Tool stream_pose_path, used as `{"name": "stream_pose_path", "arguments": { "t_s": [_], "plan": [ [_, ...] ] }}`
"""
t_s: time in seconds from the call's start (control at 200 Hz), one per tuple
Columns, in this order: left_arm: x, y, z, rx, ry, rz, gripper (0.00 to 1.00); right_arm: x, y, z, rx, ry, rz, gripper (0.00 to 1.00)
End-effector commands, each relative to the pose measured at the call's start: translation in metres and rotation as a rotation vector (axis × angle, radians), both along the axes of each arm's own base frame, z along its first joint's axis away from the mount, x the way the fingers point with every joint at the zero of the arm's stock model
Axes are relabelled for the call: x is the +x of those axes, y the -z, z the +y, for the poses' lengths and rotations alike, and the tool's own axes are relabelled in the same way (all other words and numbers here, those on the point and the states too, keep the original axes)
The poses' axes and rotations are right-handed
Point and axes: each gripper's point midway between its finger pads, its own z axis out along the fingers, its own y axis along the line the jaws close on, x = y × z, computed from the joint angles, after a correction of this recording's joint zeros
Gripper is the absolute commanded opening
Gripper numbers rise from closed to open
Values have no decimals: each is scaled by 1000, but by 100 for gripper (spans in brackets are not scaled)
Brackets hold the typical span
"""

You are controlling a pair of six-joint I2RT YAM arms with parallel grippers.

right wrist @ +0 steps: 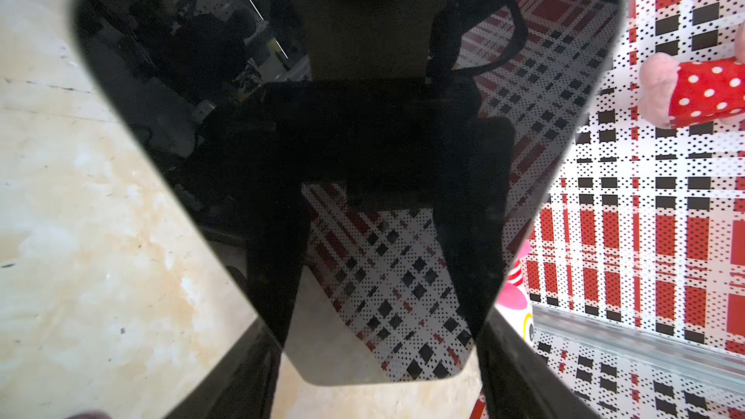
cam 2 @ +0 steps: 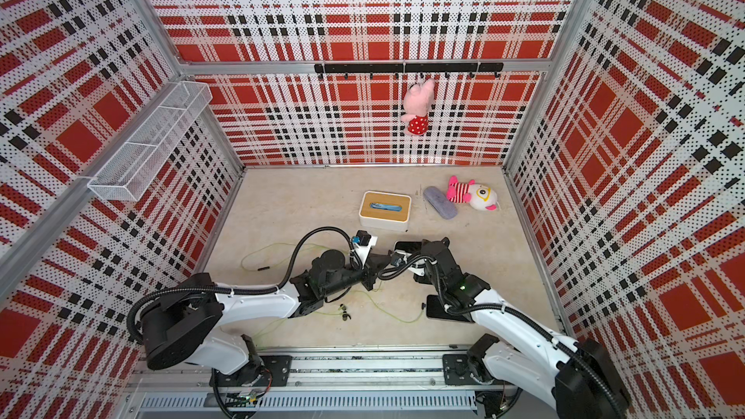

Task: Plug wired earphones into phones
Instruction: Insert the wired earphone into the phone.

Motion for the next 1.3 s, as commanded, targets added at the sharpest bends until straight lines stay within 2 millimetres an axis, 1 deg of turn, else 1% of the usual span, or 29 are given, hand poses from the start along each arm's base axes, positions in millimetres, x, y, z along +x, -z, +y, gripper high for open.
{"name": "stream_pose_path", "arguments": {
  "t_s": [0.0, 0.165, 0.286, 0.506, 0.661, 0.772, 0.987, 1.147, 1.293],
  "plan": [
    [5, -1, -3, 15, -15, -21, 0, 5, -21, 9, 51, -18, -75, 38],
    [6, -4, 0, 13, -32, -27, 0, 5, -17, 6, 36, -5, -72, 38],
    [7, -6, 5, 5, -53, -36, 0, 5, -18, 8, 45, -15, -74, 38],
    [7, -6, 5, -8, -55, -36, 0, 5, -16, 8, 40, -17, -69, 38],
    [7, -14, 13, -21, -79, -63, 0, 6, -14, 6, 32, -3, -69, 38],
    [6, -16, 11, -24, -76, -67, 0, 6, -15, 6, 37, 0, -73, 38],
    [1, -11, 3, 3, -59, -74, 0, 6, -18, 6, 37, -4, -73, 37],
    [8, -3, 7, 36, -104, -81, 0, 6, -18, 7, 41, -9, -74, 37],
    [10, -4, 9, 34, -117, -85, 0, 6, -17, 8, 41, -12, -73, 37]
  ]
}}
